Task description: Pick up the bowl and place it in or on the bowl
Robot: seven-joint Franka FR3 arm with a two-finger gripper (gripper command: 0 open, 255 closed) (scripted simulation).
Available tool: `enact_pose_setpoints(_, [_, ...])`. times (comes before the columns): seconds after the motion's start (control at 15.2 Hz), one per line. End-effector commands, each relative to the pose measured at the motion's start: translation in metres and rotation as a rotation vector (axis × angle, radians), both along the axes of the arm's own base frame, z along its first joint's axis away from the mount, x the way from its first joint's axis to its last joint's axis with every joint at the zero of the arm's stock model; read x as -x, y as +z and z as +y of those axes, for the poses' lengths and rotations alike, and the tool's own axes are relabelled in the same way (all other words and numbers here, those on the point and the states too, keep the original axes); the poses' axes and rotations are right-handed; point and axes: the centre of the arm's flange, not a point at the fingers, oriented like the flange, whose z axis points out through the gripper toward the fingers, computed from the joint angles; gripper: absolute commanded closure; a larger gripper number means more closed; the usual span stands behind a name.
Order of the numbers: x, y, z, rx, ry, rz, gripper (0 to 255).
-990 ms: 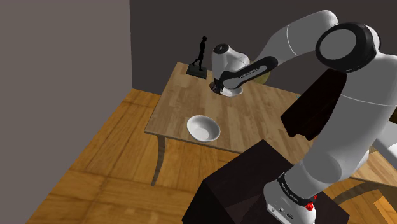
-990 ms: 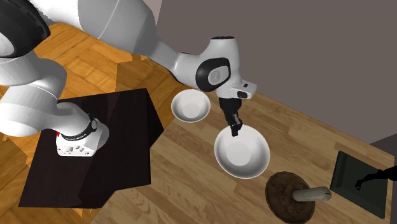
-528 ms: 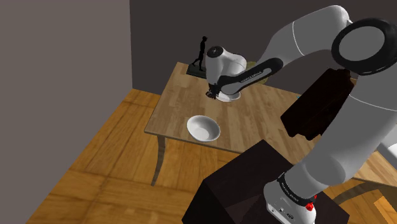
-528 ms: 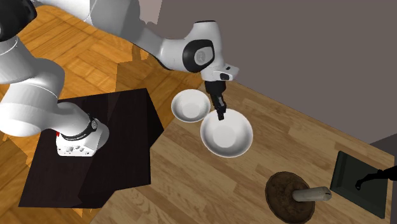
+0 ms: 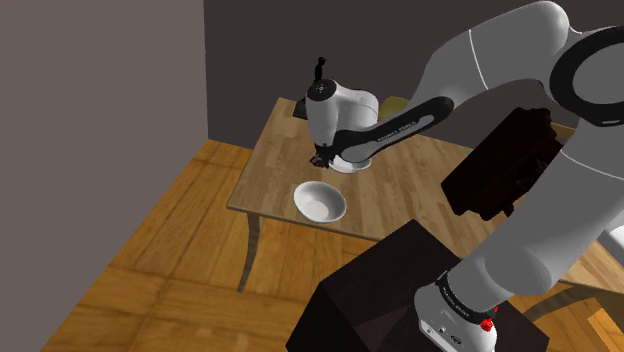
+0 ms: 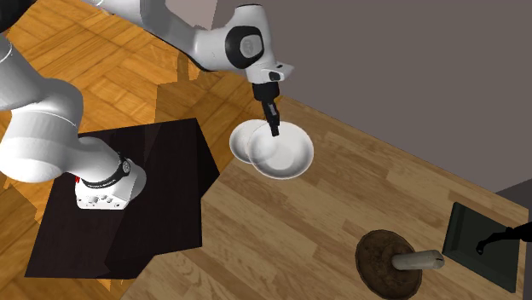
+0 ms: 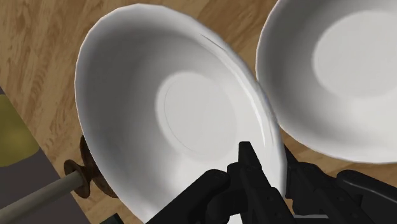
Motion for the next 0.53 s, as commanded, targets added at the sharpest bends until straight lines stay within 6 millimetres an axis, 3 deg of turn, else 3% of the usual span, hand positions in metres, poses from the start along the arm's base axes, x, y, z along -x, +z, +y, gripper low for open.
enact_pose_setpoints(0.0, [0.012,0.003,0.024,0.001,-0.001,0.0,255])
enact_pose_setpoints(0.46, [0.052,0.006,0.107,0.001,-0.001,0.0,255])
